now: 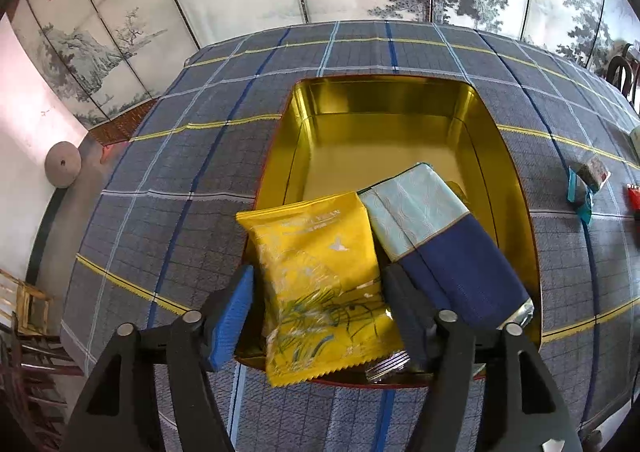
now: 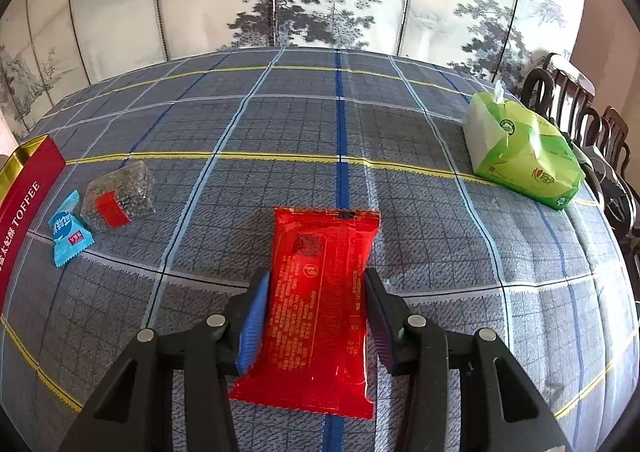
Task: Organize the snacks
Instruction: 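Carry the yellow packet into the gold tin and open the left gripper, then carry the red packet into the tin and open the right gripper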
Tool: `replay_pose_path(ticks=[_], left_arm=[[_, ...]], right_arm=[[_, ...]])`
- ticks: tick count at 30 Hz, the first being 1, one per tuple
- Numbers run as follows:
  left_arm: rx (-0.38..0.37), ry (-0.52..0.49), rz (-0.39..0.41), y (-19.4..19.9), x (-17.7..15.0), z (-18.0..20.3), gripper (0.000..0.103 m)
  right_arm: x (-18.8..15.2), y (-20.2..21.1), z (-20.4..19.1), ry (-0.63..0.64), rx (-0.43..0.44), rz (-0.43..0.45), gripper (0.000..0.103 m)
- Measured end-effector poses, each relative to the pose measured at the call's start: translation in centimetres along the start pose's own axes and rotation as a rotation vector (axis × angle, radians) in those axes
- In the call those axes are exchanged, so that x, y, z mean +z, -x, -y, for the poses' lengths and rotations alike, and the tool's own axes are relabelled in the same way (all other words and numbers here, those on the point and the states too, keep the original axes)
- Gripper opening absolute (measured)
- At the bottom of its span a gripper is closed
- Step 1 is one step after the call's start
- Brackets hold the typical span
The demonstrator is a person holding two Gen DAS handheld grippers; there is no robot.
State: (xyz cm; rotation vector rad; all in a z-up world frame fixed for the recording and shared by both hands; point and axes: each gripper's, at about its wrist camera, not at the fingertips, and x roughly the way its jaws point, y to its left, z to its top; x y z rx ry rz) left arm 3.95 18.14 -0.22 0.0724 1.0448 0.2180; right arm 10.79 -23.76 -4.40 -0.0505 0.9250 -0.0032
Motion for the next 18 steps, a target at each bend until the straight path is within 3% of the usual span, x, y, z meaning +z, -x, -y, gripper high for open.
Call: replay_pose_path(ticks=[9,18], left_arm=[[-0.001,0.016,0.044,1.3,0.1,-0.3,0.077],[-0.01,0.039,0.063,2.3,-0.2,-0.4,0.08]], right_arm=[[-0.2,0.4,-0.8,-0.011,-0.023,-0.003,0.045],[0.3,1.8,-2.2,-0.01,0.013,0.017,0.045]])
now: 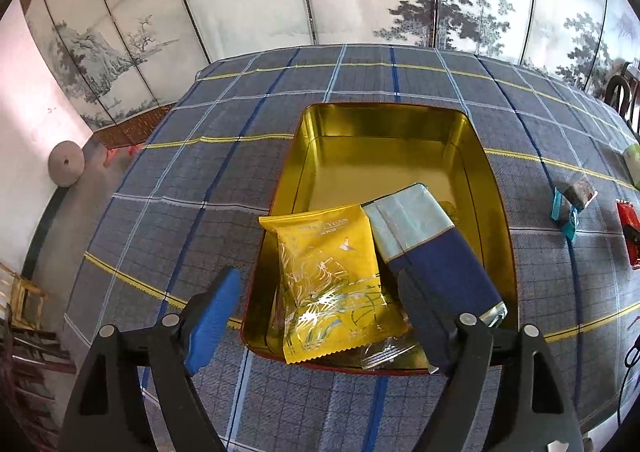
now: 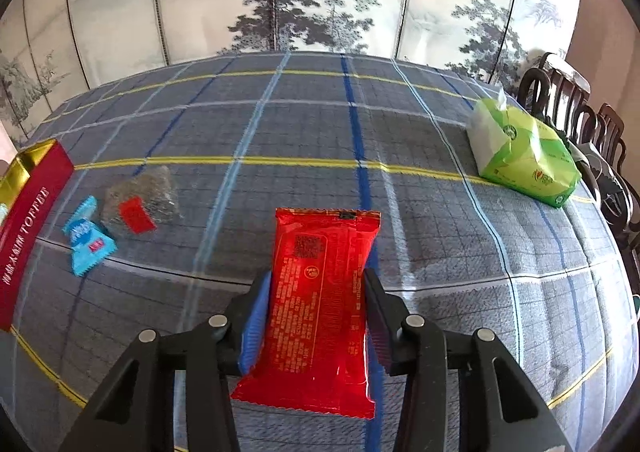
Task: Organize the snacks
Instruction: 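Carry the red packet into the tin and open the right gripper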
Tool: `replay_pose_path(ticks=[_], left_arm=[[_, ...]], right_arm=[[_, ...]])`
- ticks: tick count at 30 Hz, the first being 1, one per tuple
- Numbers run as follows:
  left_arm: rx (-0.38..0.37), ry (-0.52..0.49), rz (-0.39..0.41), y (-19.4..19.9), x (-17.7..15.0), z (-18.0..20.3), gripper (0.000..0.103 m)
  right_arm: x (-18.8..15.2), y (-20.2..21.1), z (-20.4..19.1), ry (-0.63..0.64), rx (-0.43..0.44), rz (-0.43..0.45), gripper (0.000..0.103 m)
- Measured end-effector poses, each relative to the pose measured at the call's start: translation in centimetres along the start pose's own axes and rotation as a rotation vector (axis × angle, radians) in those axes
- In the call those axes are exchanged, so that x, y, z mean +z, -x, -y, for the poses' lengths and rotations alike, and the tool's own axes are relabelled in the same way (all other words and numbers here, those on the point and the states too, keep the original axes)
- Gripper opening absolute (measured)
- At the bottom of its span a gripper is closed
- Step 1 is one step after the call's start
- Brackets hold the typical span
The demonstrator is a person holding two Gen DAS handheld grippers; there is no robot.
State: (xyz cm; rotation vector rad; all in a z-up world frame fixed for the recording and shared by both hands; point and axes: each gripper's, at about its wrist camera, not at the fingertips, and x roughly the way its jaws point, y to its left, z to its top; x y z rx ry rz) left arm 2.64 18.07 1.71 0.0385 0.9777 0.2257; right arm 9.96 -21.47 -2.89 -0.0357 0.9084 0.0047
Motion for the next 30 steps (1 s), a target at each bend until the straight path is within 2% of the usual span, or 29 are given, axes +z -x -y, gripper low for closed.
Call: replay_pose_path(ticks=[6,10,19,30], left_arm=[[-0.056,0.029,0.016,0.7,-0.2,-0.4,0.082],[-0.064,0.044,0.049,1.5,-0.4,-0.7,0.083],[-0.035,0.055,0.098,2.9,-1.2,-1.9,0.085],[0.012,0.161,0.091,3.4,-2.7,-6.1,0.085]], right_arm=[[1.3,2.0,-2.7,0.028,0.069,0.03,0.045],[1.9,3.3,-5.5,0.055,0.125,0.056,0.045],[2.9,4.9,-13.4,0.158,0.253,0.058,0.045],[2.9,6.2,-22.6,0.292,0.349,0.048,0.045]])
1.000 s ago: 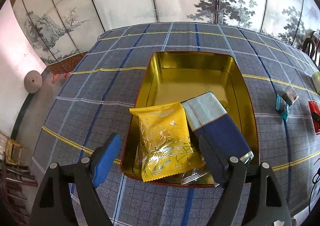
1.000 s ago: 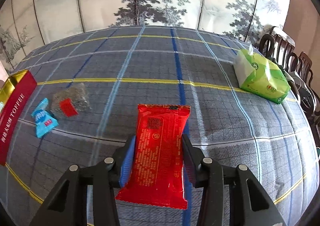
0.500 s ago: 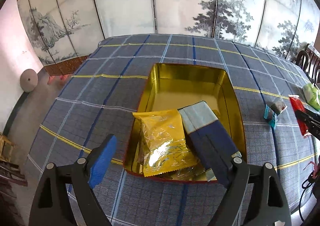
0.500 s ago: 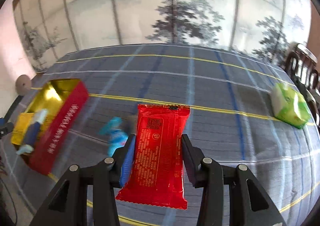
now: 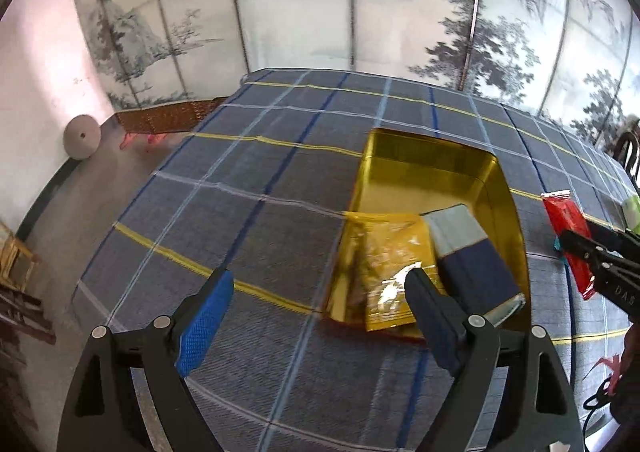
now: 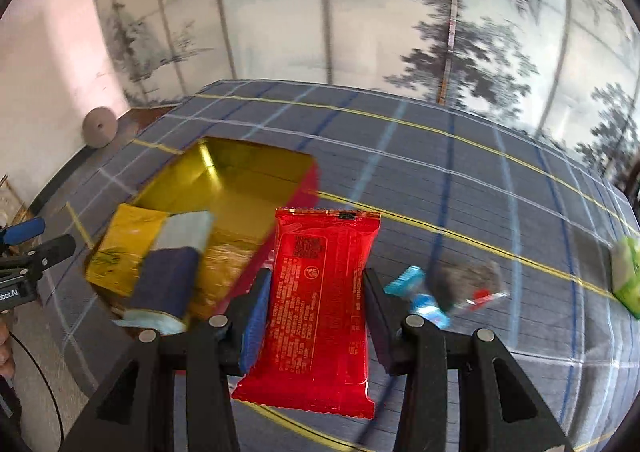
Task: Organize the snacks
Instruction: 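Carry the red packet into the tin and open the right gripper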
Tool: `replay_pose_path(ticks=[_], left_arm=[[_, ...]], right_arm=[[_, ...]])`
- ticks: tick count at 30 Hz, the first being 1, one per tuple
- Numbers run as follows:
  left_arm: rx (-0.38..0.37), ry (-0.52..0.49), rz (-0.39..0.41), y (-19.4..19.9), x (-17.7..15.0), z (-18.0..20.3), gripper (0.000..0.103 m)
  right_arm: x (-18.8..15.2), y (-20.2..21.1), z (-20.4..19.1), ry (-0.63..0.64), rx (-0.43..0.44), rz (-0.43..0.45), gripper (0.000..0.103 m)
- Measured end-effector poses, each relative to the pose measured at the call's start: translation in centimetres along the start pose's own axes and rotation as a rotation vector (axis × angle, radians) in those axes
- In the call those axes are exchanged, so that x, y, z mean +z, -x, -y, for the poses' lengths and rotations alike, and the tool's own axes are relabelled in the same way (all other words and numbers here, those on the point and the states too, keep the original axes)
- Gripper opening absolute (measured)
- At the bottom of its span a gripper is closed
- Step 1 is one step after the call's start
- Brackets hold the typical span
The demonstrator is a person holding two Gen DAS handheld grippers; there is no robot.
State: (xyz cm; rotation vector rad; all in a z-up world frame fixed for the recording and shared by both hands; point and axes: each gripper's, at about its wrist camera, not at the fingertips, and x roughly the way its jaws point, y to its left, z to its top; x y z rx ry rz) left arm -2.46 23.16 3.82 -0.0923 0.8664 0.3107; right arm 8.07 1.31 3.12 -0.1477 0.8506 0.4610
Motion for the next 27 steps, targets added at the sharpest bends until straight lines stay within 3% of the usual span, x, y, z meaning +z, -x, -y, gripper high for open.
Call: replay_pose_path(ticks=[14,27], left_arm=[[0.068,0.057,-0.028,0.0,-1.3,-4.3,0.086],[0.083,0.086,-0.048,-0.1,-2.0,-6.1,0.086]], right_arm=[[1.3,-3.2,-6.7,0.08,-0.007,-0.06,0.045],[1.0,-4.6,-9.7,0.094,0.019,-0.084,0.045]])
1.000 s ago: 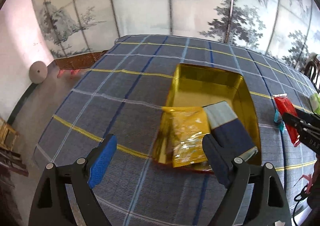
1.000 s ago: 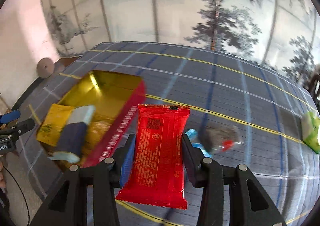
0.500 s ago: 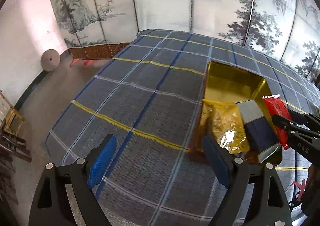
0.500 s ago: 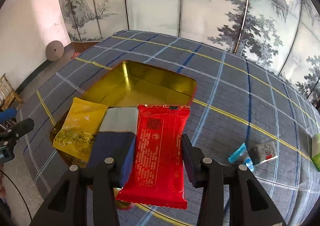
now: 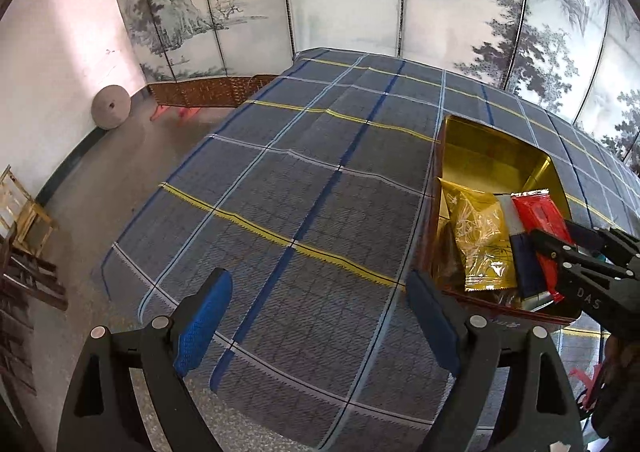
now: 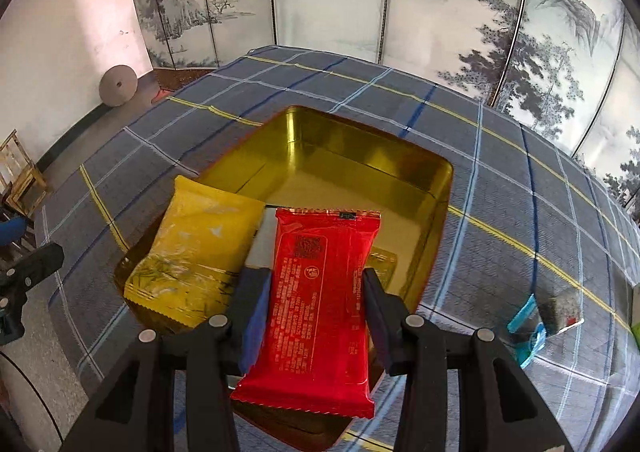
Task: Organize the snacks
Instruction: 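Carry the red packet into the tin and open the right gripper, then grasp the grey square packet with red label with the right gripper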
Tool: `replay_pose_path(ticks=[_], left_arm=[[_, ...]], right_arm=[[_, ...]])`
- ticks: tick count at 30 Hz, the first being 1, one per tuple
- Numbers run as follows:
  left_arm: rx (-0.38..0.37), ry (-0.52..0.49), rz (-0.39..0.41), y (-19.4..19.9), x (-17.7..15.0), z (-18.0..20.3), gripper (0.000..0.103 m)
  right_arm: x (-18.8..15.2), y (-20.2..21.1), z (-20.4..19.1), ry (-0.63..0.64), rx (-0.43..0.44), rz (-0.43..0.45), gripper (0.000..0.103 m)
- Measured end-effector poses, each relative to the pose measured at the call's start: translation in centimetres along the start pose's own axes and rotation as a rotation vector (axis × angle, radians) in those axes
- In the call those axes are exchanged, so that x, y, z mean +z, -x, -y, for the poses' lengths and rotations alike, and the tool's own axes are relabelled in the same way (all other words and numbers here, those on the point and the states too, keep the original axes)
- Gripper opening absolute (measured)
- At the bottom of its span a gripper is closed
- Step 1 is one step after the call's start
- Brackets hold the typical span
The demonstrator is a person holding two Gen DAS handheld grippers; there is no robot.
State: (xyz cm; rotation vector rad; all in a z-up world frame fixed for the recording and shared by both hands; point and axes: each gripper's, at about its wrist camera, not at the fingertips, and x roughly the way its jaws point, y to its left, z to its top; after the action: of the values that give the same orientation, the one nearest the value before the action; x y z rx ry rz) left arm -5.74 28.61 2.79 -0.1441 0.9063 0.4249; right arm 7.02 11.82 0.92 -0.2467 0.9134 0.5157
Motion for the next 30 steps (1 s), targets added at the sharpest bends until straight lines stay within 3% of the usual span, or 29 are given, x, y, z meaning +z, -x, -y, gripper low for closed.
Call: replay_pose_path(ticks=[8,19,22,30], left_arm=[[0.002,0.005,-0.006,-0.1,0.0,-0.3,0.087],[0.002,0.012,-0.007,0.0,-0.3,-0.3,0.087],[0.004,0.009,-0.002,0.3,-0.4,0.0,0.087],[-0.009,-0.009,0.009,1.3,-0.2,1.6,0.087]], right_arm=[[0.1,-0.4,-0.6,-0.006,0.016,-0.002,0.045],[-0.2,0.0,-0.4,0.0,0.054,0.008,0.055],[-0.3,0.5,-0.4,0.012,0.056,0.023,0.06],[-0.2,2.8,1.4,-0.008,0.072,0.076,0.061]])
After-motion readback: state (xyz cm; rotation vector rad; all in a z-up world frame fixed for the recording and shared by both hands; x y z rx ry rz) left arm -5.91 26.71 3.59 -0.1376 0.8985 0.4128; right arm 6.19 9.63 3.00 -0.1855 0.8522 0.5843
